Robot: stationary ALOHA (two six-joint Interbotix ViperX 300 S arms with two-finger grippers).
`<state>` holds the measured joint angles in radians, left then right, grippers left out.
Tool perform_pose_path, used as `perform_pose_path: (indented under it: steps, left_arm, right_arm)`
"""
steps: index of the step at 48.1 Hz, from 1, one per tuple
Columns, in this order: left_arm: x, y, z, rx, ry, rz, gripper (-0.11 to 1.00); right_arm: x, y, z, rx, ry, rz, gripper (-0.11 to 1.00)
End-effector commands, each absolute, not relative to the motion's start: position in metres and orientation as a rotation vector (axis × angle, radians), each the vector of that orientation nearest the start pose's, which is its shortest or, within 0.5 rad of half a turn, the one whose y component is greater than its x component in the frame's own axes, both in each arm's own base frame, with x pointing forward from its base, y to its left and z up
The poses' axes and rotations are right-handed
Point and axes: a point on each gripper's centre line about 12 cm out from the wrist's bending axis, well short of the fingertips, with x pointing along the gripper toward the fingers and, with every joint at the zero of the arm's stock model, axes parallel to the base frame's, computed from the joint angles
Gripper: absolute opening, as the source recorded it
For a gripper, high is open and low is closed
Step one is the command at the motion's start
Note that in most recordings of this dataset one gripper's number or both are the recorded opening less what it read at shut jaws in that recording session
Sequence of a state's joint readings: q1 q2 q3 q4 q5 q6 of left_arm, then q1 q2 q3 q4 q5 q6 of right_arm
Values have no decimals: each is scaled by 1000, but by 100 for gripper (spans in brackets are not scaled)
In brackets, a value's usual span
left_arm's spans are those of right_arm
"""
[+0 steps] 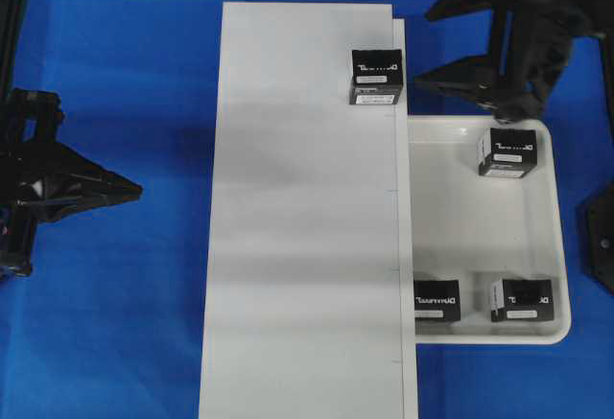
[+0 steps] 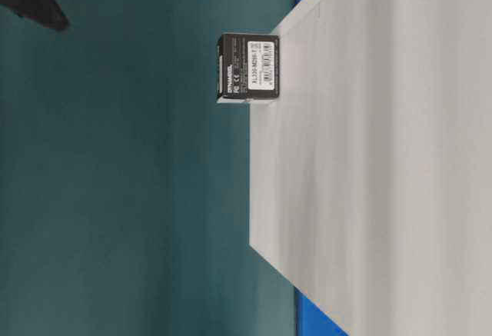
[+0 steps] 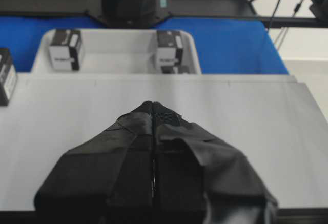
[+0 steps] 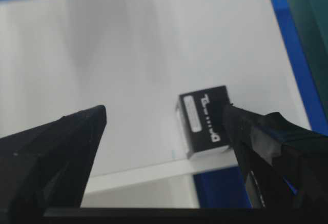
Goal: Place the box from the white plastic tray onto the white base.
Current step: 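Open the right gripper and withdraw it up and right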
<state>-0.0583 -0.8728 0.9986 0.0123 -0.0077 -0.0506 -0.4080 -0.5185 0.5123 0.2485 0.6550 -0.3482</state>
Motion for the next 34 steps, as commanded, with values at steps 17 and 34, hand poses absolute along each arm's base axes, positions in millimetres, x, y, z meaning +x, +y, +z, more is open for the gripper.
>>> perform_pose_path:
  steps: [17, 34]
  left_arm:
    - [225, -13, 322, -35, 98, -58, -7]
    - [225, -13, 321, -35, 99, -58, -7]
  right_arm:
    - [218, -64, 372, -18, 377, -202, 99]
    - [196, -46, 364, -31, 345, -160, 99]
